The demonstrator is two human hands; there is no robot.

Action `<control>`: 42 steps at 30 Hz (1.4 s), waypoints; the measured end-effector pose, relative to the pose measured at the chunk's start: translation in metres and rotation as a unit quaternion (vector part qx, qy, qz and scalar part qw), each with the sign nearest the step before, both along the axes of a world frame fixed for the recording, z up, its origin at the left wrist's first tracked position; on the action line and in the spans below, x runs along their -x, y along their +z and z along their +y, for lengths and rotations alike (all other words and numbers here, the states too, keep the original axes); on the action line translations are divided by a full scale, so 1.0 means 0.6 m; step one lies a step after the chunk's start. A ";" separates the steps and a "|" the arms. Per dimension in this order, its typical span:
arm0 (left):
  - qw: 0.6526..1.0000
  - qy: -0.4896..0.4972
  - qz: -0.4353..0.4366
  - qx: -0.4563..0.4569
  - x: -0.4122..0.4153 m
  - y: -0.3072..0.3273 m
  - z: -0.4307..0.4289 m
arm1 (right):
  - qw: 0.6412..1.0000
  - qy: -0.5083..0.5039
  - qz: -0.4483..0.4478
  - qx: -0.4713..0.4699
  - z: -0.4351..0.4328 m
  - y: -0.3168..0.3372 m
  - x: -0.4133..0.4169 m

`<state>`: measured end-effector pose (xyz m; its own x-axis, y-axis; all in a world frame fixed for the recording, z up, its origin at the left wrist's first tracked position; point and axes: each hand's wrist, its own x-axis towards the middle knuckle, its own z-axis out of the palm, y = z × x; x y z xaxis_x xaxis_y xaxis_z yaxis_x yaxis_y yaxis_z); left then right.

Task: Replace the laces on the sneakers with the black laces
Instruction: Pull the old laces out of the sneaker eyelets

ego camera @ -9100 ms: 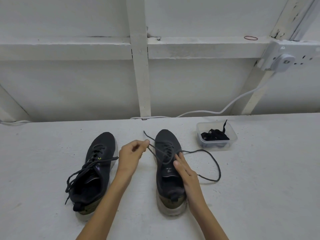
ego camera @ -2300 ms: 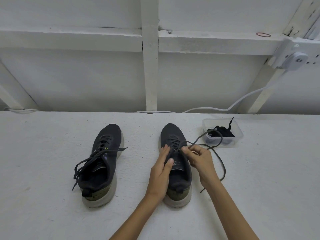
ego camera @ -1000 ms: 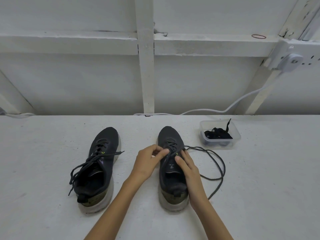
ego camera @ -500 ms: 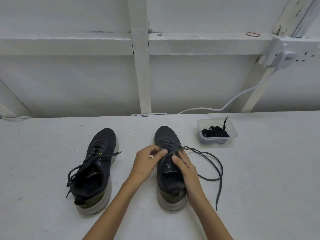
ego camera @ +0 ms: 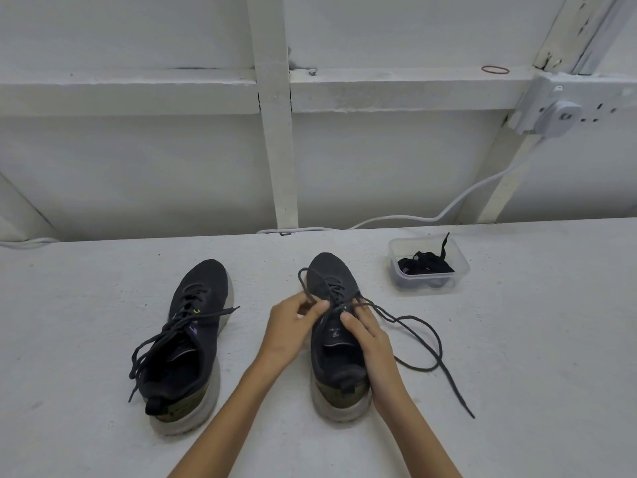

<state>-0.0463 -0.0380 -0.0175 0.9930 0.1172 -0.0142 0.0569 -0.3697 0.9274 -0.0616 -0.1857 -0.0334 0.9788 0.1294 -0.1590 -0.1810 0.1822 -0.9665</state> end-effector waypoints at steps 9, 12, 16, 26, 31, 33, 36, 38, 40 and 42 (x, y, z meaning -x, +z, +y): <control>0.990 0.124 -0.040 0.055 -0.018 0.033 0.035 | 1.000 -0.005 0.024 0.002 0.006 -0.004 0.001; 0.999 0.023 0.031 0.031 -0.004 0.011 0.009 | 1.000 -0.005 0.018 0.003 0.006 -0.002 0.001; 0.997 0.075 -0.010 0.019 -0.009 0.003 0.012 | 1.000 0.004 0.011 0.001 0.002 0.003 0.001; 0.992 0.067 0.004 0.102 0.001 0.001 -0.002 | 1.000 0.000 0.016 -0.008 0.004 0.006 0.000; 0.993 0.099 -0.035 0.056 -0.010 0.003 0.006 | 1.000 -0.005 0.015 -0.009 0.003 0.003 0.000; 0.974 0.188 -0.074 0.103 -0.021 0.024 0.025 | 1.000 -0.002 0.019 -0.021 0.000 0.002 0.000; 0.935 0.278 -0.090 0.201 -0.035 0.043 0.053 | 0.999 -0.002 0.029 -0.032 -0.004 -0.006 -0.002; 0.948 0.248 -0.056 0.193 -0.032 0.042 0.052 | 0.999 -0.003 0.024 -0.031 -0.002 -0.004 -0.001; 0.967 0.187 -0.006 0.174 -0.018 0.031 0.030 | 0.999 -0.012 0.020 -0.025 0.001 0.001 0.001; 0.981 0.122 0.026 0.151 0.002 0.016 0.005 | 0.999 -0.023 0.021 -0.023 0.004 0.003 0.001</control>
